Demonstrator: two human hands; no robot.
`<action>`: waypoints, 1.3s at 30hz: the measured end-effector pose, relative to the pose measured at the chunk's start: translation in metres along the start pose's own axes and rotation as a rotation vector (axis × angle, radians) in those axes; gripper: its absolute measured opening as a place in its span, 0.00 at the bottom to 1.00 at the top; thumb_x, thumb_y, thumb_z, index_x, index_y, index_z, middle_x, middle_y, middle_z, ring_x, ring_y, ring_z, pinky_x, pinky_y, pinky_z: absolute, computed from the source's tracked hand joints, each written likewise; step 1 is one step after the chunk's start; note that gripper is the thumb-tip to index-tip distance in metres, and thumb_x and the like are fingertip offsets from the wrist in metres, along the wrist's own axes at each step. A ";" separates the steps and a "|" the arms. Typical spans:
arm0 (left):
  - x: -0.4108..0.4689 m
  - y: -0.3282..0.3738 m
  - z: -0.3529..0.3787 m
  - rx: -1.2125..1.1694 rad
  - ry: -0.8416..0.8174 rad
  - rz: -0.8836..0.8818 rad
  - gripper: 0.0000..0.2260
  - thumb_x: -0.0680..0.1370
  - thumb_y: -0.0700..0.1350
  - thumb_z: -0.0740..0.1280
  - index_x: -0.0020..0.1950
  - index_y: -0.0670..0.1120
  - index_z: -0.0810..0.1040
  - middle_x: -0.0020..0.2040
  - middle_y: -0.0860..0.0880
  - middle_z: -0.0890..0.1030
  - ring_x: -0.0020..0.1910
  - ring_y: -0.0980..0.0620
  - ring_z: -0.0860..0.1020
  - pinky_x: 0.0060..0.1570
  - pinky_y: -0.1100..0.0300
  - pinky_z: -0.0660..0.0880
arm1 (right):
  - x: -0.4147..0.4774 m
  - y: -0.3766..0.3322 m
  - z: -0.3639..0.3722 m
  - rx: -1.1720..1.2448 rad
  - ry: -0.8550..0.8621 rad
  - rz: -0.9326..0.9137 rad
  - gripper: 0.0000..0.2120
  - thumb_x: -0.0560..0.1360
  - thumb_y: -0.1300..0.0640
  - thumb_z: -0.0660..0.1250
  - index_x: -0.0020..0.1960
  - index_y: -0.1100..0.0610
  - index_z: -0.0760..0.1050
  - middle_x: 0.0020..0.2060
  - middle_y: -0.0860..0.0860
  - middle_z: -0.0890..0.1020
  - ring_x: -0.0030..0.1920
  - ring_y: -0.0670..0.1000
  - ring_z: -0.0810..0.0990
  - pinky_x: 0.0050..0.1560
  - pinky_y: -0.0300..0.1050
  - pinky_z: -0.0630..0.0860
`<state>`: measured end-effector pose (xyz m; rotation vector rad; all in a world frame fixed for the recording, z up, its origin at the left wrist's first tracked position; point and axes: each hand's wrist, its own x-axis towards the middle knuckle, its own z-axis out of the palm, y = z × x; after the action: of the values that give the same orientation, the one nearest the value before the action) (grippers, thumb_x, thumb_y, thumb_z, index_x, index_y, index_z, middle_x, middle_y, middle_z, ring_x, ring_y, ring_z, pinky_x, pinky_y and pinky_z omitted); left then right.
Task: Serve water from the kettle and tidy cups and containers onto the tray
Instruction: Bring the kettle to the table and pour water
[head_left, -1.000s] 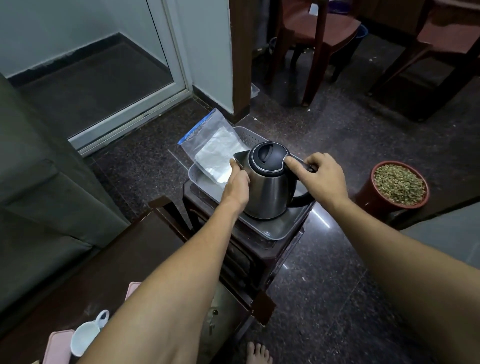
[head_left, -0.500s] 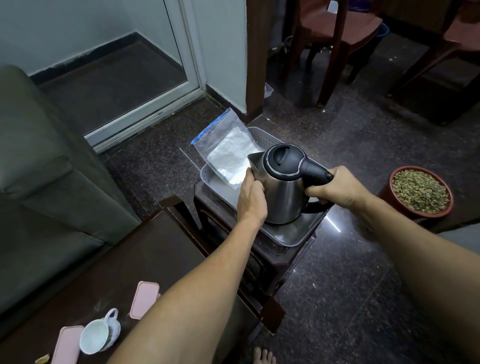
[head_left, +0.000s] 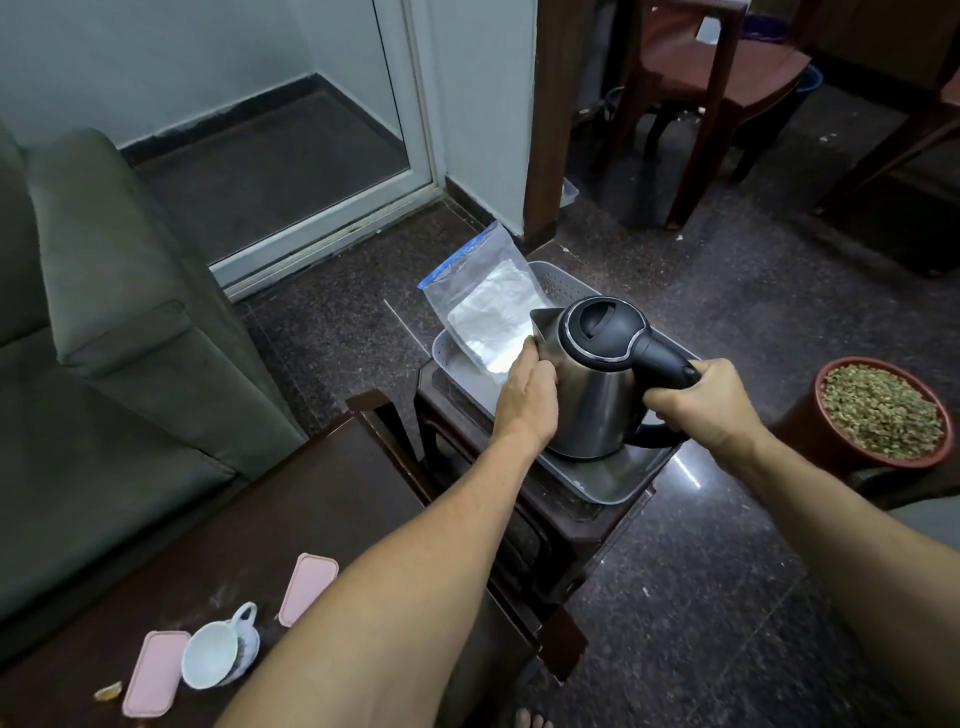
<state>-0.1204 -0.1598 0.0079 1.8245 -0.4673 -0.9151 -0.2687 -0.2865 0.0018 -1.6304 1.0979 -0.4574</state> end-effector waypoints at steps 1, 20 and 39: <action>-0.001 0.002 -0.003 0.002 -0.010 -0.009 0.26 0.75 0.47 0.54 0.73 0.59 0.70 0.65 0.59 0.74 0.63 0.51 0.72 0.61 0.52 0.68 | -0.002 0.000 0.002 0.015 0.012 -0.008 0.07 0.58 0.61 0.69 0.24 0.52 0.74 0.22 0.44 0.72 0.24 0.43 0.71 0.24 0.36 0.70; -0.117 0.096 -0.157 0.120 0.162 0.070 0.27 0.77 0.47 0.52 0.77 0.57 0.68 0.72 0.42 0.76 0.69 0.38 0.73 0.72 0.42 0.67 | -0.087 -0.168 0.061 0.016 -0.079 -0.167 0.04 0.59 0.62 0.69 0.32 0.62 0.77 0.22 0.46 0.75 0.24 0.43 0.74 0.22 0.40 0.74; -0.356 0.064 -0.387 0.079 0.548 -0.003 0.28 0.77 0.47 0.53 0.78 0.56 0.67 0.72 0.42 0.76 0.69 0.39 0.73 0.69 0.49 0.69 | -0.293 -0.304 0.247 -0.095 -0.396 -0.433 0.07 0.57 0.56 0.69 0.25 0.53 0.72 0.19 0.43 0.69 0.21 0.40 0.66 0.21 0.36 0.64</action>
<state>-0.0466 0.2873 0.2823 2.0477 -0.1553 -0.3701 -0.1006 0.0964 0.2550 -1.9470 0.4769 -0.3403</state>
